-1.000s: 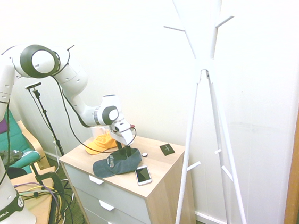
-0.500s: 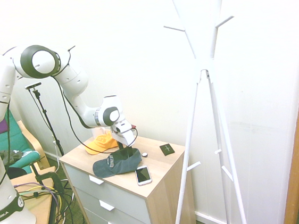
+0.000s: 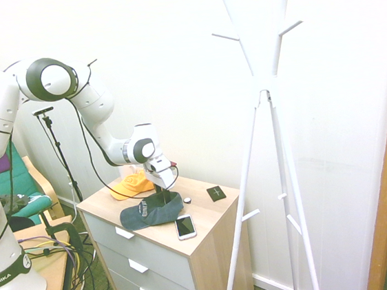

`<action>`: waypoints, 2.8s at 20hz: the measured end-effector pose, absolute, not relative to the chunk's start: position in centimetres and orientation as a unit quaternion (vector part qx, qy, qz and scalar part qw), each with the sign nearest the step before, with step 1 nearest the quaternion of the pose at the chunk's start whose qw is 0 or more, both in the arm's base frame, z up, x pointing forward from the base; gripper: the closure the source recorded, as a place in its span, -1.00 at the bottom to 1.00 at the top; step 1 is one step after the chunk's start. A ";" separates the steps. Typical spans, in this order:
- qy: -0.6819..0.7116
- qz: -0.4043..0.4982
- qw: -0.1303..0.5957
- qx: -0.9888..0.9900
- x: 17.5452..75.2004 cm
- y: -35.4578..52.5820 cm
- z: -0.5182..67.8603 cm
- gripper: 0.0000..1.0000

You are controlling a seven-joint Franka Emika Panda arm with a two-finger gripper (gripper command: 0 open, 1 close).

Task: Hang the cap

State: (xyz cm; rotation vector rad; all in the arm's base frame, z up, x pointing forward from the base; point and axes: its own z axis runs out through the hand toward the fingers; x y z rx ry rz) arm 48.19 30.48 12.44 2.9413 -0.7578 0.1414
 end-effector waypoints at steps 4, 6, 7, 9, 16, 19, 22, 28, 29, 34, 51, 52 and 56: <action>-0.250 0.044 0.052 0.966 48.0 30.4 12.2 1.00; -0.251 0.043 0.052 0.966 48.0 30.4 12.2 1.00; -0.252 0.043 0.052 0.965 48.0 30.4 12.2 1.00; -0.252 0.043 0.051 0.965 48.0 30.4 12.2 1.00; -0.252 0.042 0.049 0.966 48.1 30.3 12.2 1.00; -0.255 0.040 0.047 0.965 48.2 30.2 12.2 -1.00; -0.259 0.045 0.040 0.964 48.5 30.4 13.0 -1.00; -0.266 0.063 0.027 0.961 49.7 30.1 16.1 -1.00; -0.268 0.064 0.027 0.961 49.8 30.0 16.2 -1.00; -0.269 0.064 0.027 0.961 49.8 29.9 16.2 -1.00; -0.253 0.044 0.041 0.965 51.5 25.8 14.2 1.00; -0.249 0.040 0.041 0.967 51.5 25.8 13.9 1.00; -0.243 0.036 0.040 0.969 51.6 26.0 13.5 1.00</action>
